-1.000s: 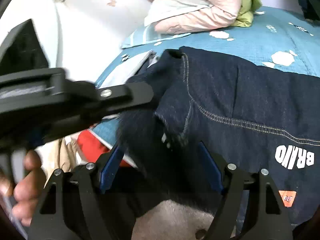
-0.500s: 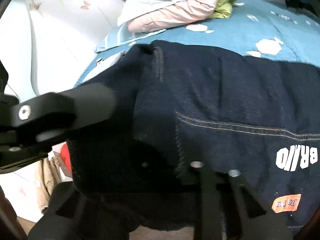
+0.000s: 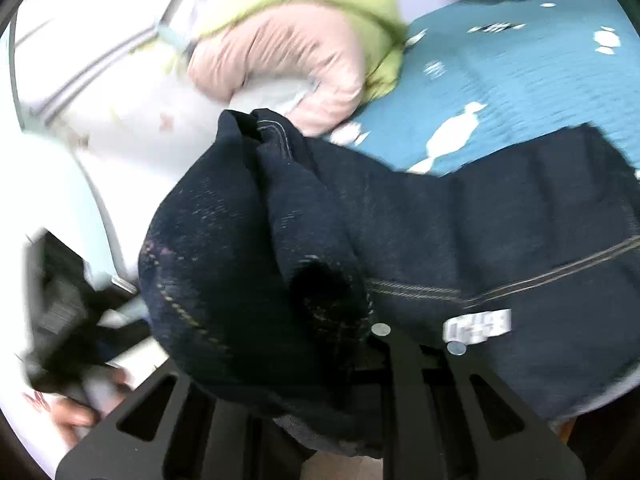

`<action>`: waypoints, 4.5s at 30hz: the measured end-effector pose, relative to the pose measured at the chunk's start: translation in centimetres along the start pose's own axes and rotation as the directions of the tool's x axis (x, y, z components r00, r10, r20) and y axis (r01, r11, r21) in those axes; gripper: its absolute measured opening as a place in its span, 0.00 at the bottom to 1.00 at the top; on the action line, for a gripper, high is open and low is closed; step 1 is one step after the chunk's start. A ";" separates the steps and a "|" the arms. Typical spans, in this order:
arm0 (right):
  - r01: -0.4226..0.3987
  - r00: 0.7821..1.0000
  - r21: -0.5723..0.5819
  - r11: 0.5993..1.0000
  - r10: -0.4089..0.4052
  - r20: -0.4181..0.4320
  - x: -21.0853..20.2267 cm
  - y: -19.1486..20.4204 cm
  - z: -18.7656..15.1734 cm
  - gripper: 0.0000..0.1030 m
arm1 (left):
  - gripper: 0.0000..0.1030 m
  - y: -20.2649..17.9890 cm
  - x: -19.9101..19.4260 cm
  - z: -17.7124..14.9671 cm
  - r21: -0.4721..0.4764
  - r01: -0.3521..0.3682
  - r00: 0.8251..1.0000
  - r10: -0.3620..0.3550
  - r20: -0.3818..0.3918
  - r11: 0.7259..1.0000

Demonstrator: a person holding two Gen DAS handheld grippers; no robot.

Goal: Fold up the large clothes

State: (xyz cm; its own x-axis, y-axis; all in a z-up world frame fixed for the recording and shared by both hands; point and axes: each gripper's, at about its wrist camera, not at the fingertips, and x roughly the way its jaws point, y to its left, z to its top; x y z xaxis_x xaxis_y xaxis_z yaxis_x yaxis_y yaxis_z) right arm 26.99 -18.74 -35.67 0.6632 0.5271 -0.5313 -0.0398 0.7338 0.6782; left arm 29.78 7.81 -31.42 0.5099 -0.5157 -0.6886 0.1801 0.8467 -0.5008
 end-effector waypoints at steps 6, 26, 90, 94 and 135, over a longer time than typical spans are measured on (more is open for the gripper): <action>0.108 0.988 0.111 0.988 -0.119 0.099 -6.2 -6.7 1.4 0.13 | 0.70 -2.7 7.1 -3.8 0.074 -0.053 0.989 0.063 -0.134 0.996; 0.448 0.880 0.195 0.872 -0.469 0.078 -13.6 -16.2 2.8 0.45 | 0.73 -8.5 16.7 -12.3 0.267 -0.102 0.929 0.188 -0.319 0.958; 0.161 0.987 0.490 0.857 -0.140 -0.079 -9.2 -21.1 -0.8 0.57 | 0.63 -7.7 21.9 -10.6 0.044 -0.014 0.889 0.032 -0.458 0.999; 0.162 0.987 0.548 0.821 -0.134 -0.092 -7.4 -22.6 -1.1 0.58 | 0.63 -8.3 22.1 -10.6 0.073 -0.024 0.888 0.055 -0.456 0.997; -0.106 0.993 -0.428 0.898 0.073 -0.091 12.6 22.4 6.4 0.16 | 0.35 9.4 -9.5 8.3 0.254 -0.186 0.973 0.143 0.179 0.949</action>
State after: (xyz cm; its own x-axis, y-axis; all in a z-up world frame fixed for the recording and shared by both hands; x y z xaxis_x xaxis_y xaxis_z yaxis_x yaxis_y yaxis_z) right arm 39.25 1.57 -23.95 0.5876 0.6164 -0.5242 -0.4256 0.7864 0.4477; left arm 33.59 21.75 -25.22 0.6725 -0.3572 -0.6482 0.2894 0.9330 -0.2139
